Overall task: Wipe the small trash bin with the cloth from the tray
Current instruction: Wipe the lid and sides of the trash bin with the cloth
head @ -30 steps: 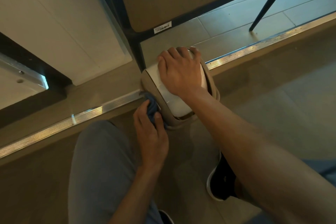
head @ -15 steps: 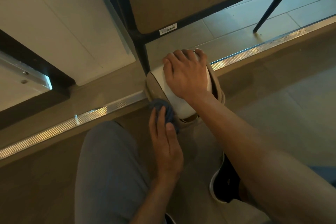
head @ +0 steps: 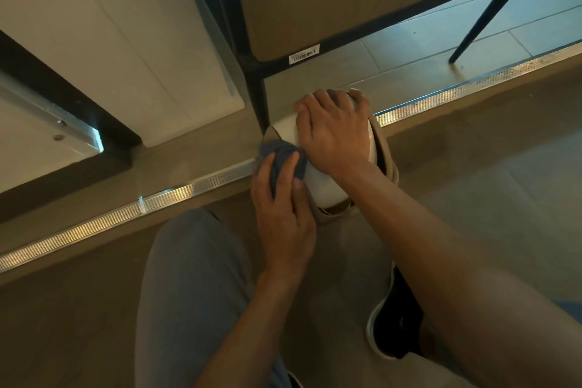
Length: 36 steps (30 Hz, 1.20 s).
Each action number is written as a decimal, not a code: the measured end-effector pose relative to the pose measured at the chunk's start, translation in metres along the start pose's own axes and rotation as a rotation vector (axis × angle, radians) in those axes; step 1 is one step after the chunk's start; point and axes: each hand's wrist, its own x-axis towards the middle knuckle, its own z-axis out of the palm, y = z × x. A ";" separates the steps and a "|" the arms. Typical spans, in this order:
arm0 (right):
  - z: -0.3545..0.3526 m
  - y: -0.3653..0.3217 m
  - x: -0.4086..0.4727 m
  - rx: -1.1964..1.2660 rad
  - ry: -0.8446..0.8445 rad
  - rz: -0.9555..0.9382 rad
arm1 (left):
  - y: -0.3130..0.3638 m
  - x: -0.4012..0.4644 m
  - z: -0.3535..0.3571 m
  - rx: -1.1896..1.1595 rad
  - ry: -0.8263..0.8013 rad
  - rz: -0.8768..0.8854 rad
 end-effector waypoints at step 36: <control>-0.001 0.000 0.001 0.019 -0.027 0.024 | -0.004 0.015 -0.008 0.038 -0.046 0.060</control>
